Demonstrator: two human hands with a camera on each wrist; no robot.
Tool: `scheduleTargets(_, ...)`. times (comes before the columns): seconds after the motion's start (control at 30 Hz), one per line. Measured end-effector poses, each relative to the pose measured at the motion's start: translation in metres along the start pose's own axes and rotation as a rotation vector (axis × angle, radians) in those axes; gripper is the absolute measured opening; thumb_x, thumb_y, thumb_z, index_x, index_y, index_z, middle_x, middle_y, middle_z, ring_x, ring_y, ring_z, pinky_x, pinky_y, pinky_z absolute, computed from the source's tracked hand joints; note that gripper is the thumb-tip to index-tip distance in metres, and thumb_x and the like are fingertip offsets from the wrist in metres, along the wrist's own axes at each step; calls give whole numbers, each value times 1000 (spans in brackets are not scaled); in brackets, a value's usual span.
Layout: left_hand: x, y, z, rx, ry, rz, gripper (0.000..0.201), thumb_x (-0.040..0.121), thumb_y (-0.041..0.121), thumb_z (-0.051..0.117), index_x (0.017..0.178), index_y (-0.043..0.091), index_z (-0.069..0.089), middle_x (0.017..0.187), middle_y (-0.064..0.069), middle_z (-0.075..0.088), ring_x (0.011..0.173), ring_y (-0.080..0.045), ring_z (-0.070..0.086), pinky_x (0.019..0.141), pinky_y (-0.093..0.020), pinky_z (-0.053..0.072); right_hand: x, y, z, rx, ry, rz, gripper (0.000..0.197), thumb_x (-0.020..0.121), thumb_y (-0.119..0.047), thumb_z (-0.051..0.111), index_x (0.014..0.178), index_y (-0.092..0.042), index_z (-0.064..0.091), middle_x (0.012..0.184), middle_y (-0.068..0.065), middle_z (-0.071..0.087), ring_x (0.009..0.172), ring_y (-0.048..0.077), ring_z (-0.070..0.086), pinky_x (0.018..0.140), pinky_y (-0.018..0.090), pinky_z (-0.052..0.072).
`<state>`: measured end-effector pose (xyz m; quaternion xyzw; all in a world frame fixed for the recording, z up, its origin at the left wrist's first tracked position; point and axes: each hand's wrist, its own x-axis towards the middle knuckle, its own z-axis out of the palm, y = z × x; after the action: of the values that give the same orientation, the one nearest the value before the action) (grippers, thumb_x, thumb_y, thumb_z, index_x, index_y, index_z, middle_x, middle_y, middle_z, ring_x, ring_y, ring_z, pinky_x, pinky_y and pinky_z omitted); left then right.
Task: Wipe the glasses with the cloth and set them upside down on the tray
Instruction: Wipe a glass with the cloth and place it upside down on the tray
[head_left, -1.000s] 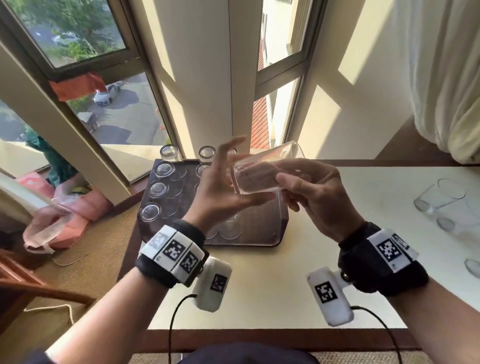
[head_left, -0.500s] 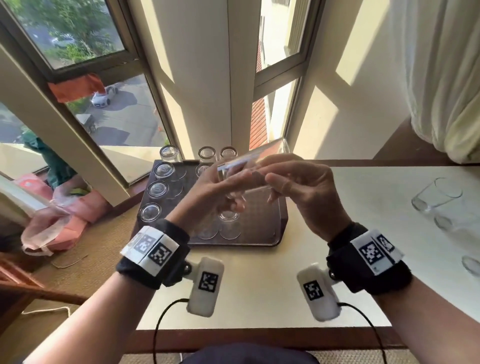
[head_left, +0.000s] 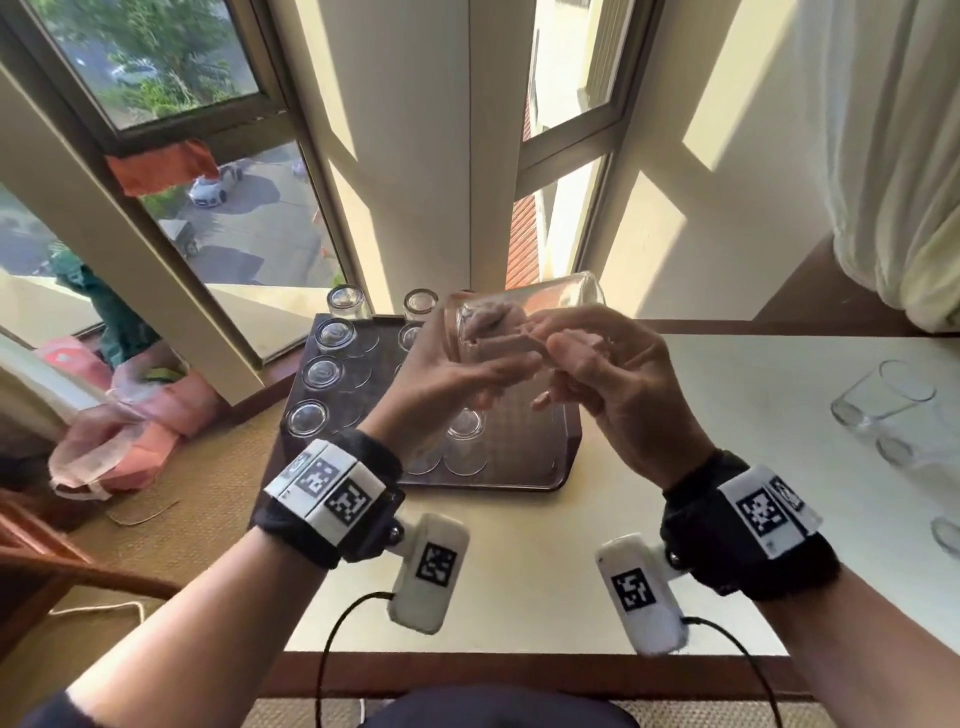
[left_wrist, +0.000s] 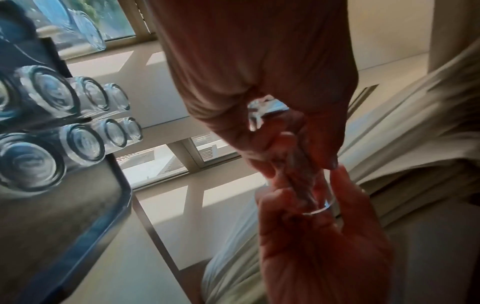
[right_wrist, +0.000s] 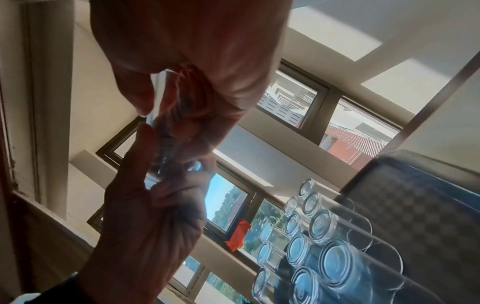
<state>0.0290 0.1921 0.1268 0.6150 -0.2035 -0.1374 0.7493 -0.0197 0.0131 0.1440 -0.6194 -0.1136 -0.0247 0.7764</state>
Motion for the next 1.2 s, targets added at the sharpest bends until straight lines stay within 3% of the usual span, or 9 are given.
scheduleTargets(0.2, 1, 7, -14, 636, -6, 377, 71, 65, 39, 87, 120, 25, 44, 107, 16, 62, 97, 6, 66, 79, -16, 56, -2, 2, -4, 202, -44, 189, 10, 92, -13, 65, 101, -10, 60, 72, -4, 61, 48, 7, 44, 46, 27, 53)
scheduleTargets(0.33, 2, 8, -13, 124, -86, -20, 79, 60, 44, 91, 126, 21, 52, 115, -9, 70, 97, -31, 71, 74, -38, 62, 0, 3, -5, -31, 52, -5, 18, 83, -10, 73, 97, -3, 64, 91, 10, 67, 69, 20, 65, 54, 32, 59)
scheduleTargets(0.4, 3, 9, -13, 89, -74, -36, 74, 65, 43, 89, 126, 15, 58, 114, -10, 72, 97, -37, 71, 77, -42, 61, 2, 4, -5, -152, 6, -44, 19, 85, -10, 69, 102, -2, 63, 95, 7, 69, 71, 20, 65, 54, 34, 60)
scheduleTargets(0.6, 3, -1, -19, 698, -85, 450, 79, 68, 27, 90, 134, 12, 49, 124, 3, 63, 108, -4, 64, 94, -12, 49, -1, 5, -13, -55, -43, 235, 29, 84, -21, 72, 102, -2, 59, 68, 1, 53, 51, 10, 41, 44, 28, 50)
scheduleTargets(0.8, -4, -19, -10, -82, -16, -148, 84, 58, 50, 93, 125, 12, 59, 100, -3, 73, 66, -17, 64, 52, -21, 54, -2, 6, -10, -245, -7, -16, 24, 88, -7, 68, 105, 8, 60, 104, 14, 70, 83, 20, 72, 56, 34, 60)
scheduleTargets(0.9, -4, -13, -12, 293, 37, 199, 71, 64, 25, 92, 124, 5, 60, 113, -8, 72, 92, -17, 72, 78, -24, 59, -4, 7, -8, -115, -38, 127, 23, 87, -9, 62, 106, 3, 57, 74, -8, 64, 55, 7, 55, 45, 30, 54)
scheduleTargets(1.0, -3, -13, -16, 781, 8, 581, 72, 66, 27, 90, 126, 11, 56, 118, -2, 66, 102, -7, 65, 90, -8, 48, -9, 9, -7, 66, 22, 215, 19, 84, -11, 63, 101, -5, 59, 63, -3, 52, 46, 7, 43, 40, 27, 49)
scheduleTargets(1.1, -1, -17, -13, 508, 16, 230, 81, 61, 40, 93, 130, 23, 55, 122, -2, 69, 96, -11, 71, 83, -20, 58, -10, 9, -5, 104, 105, 152, 18, 83, -11, 63, 98, -3, 58, 63, -2, 53, 48, 10, 46, 46, 29, 53)
scheduleTargets(1.2, 3, -17, -8, -52, -24, -190, 89, 57, 56, 90, 127, 15, 54, 101, -1, 73, 62, -12, 66, 50, -20, 52, -11, 14, -3, -2, 104, 71, 19, 82, -8, 67, 97, -3, 57, 73, -6, 65, 56, 10, 55, 53, 30, 57)
